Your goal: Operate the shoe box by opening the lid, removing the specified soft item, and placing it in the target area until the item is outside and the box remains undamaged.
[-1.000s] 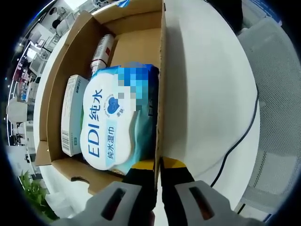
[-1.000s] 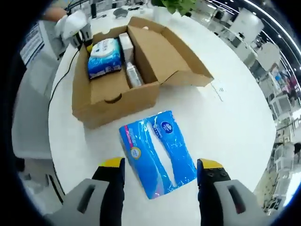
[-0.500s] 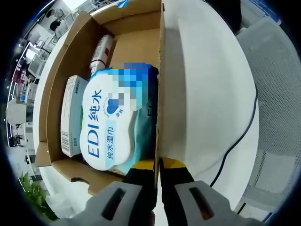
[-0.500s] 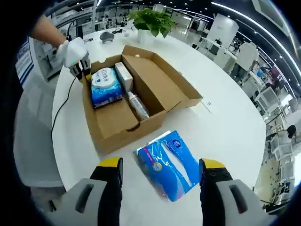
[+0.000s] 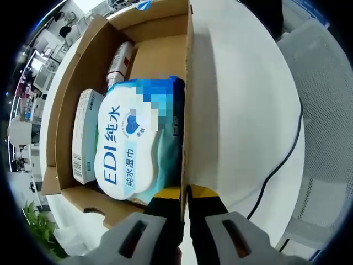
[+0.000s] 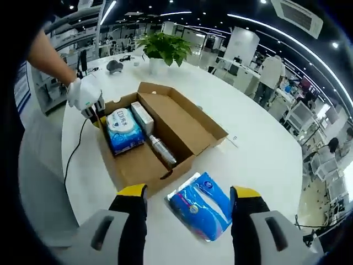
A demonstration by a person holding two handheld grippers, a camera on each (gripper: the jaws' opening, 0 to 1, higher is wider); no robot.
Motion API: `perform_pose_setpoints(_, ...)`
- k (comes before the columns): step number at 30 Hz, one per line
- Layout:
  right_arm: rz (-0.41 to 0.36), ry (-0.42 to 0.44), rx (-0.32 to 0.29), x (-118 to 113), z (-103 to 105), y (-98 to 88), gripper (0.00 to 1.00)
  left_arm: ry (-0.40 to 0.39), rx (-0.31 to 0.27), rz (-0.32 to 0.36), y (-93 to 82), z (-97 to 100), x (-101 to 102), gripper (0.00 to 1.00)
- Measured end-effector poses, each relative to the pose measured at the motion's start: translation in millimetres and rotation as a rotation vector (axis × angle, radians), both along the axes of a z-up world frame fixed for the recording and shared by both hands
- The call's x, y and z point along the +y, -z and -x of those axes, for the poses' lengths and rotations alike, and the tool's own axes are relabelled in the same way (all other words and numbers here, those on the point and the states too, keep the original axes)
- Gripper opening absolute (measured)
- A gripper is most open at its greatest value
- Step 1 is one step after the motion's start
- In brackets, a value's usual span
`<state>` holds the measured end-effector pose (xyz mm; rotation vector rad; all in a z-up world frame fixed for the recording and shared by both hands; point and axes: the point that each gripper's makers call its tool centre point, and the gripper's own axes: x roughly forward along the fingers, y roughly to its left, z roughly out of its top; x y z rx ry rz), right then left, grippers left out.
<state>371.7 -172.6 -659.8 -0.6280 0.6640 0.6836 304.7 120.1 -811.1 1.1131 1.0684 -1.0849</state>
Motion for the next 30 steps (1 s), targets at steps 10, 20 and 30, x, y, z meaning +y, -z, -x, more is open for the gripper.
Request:
perform_pose_setpoints(10,-0.030,0.056,-0.082,22.2,11.9,2.0,0.47,-0.016,0.027,-0.005,-0.5,0.6,0.5,0.01)
perform_pose_setpoints(20,0.113,-0.092,-0.099,49.4,9.0,8.8,0.43,-0.004,0.013,0.000,-0.6,0.4,0.8,0.01)
perform_pose_setpoints(30,0.110,-0.087,-0.094,64.9,-1.0,22.5,0.40,-0.004,0.011,0.001,-0.8,1.0,-0.1,0.01)
